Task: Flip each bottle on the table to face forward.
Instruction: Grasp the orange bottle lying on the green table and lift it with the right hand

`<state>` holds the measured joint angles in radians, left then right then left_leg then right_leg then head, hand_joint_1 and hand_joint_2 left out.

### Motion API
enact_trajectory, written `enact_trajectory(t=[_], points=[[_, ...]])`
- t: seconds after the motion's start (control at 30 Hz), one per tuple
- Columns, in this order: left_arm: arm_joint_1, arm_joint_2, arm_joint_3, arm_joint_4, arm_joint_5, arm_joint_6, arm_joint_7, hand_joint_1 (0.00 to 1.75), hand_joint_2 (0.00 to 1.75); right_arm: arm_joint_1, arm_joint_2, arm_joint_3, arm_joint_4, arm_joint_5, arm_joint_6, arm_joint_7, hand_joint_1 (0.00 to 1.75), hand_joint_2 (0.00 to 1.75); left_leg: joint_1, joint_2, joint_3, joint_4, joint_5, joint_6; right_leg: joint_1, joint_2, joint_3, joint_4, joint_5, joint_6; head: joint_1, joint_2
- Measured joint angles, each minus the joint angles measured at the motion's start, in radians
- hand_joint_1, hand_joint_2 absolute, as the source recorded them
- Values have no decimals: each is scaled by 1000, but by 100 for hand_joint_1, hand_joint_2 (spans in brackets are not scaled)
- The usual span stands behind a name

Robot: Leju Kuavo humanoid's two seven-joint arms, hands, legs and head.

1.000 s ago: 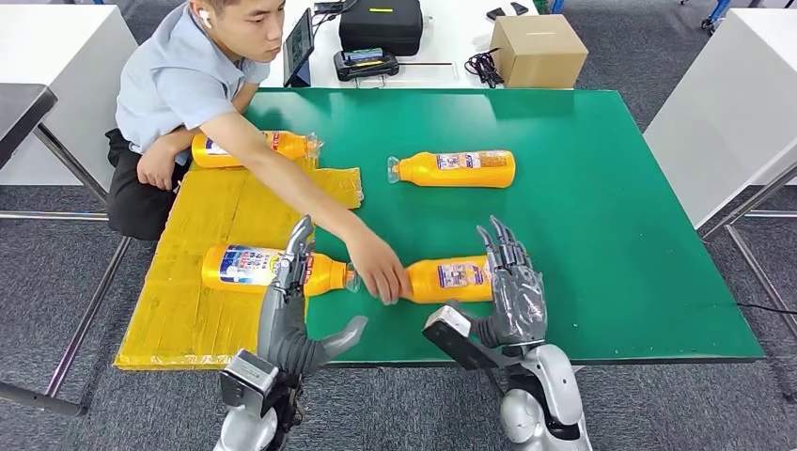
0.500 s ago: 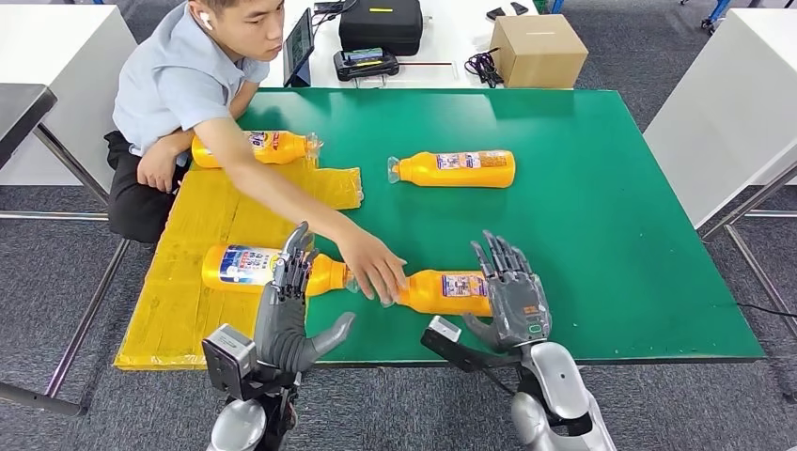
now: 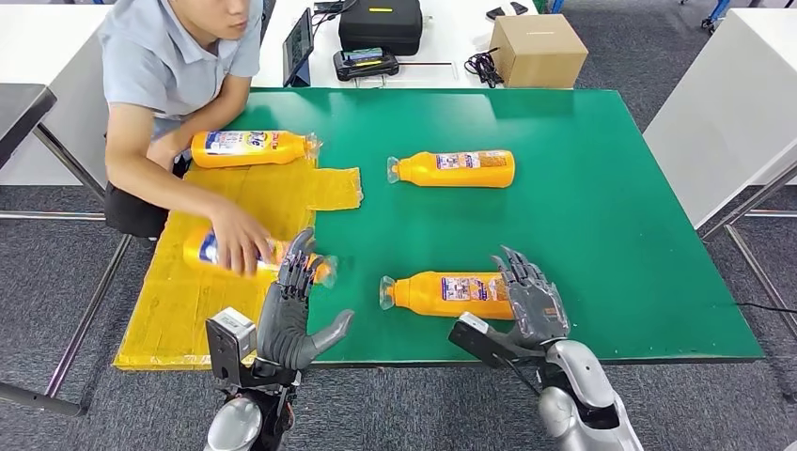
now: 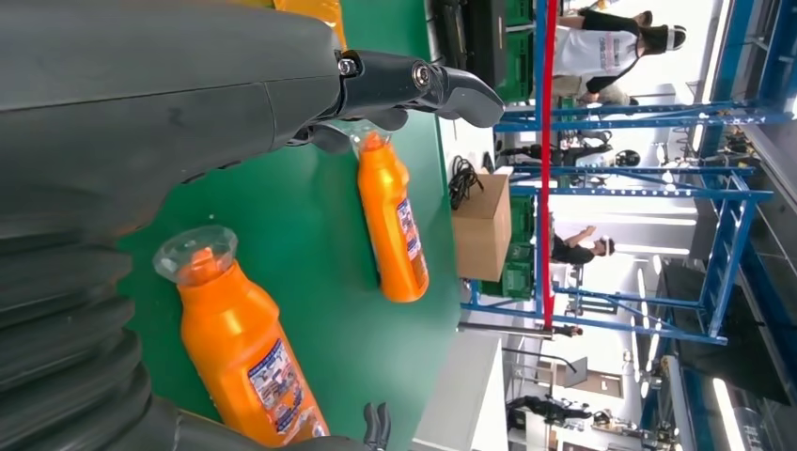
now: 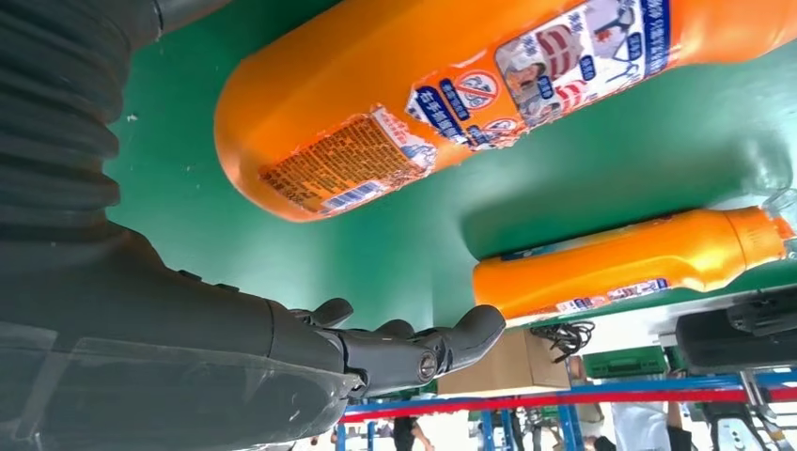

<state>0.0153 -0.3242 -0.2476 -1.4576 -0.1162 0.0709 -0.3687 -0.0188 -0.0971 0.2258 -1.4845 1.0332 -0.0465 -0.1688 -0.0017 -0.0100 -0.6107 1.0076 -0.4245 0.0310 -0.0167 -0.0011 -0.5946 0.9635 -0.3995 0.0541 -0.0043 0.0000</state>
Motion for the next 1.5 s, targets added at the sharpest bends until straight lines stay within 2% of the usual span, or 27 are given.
enact_trajectory(t=[0.37, 0.53, 0.87, 1.23, 1.37, 1.5], points=[[-3, 0, -11, 7, -11, -2, 17, 0, 175, -77, -18, 13, 61, 93, -8, 32, 0, 175, 0, 0, 0, 0, 0, 0, 0, 0, 0, 0, 0, 0, 0, 0], [-6, 0, -13, 15, -10, -4, 20, 0, 175, -105, -16, 23, 101, 85, -3, 32, 0, 175, 0, 0, 0, 0, 0, 0, 0, 0, 0, 0, 0, 0, 0, 0], [-29, 0, -32, 72, 4, -1, 34, 0, 175, -169, -1, 97, 286, 77, 9, 12, 0, 175, 0, 0, 0, 0, 0, 0, 0, 0, 0, 0, 0, 0, 0, 0], [-34, 0, -34, 105, 24, 2, 48, 0, 175, -196, -33, 142, 333, 51, 38, 20, 0, 175, 0, 0, 1, 0, 0, 0, 0, 0, 0, 0, 0, 0, 0, 0], [-34, 0, -34, 111, 28, 3, 51, 0, 175, -219, -56, 165, 353, 64, 51, 43, 0, 175, 0, 0, 2, 0, 0, 0, 0, 0, 2, 0, 0, 0, 0, 0], [-32, 0, -34, 109, 22, 8, 51, 0, 175, -244, -71, 197, 366, 139, 21, 104, 0, 175, 0, 0, 2, 0, 0, 0, 0, 0, 2, 0, 0, 0, 0, 0]])
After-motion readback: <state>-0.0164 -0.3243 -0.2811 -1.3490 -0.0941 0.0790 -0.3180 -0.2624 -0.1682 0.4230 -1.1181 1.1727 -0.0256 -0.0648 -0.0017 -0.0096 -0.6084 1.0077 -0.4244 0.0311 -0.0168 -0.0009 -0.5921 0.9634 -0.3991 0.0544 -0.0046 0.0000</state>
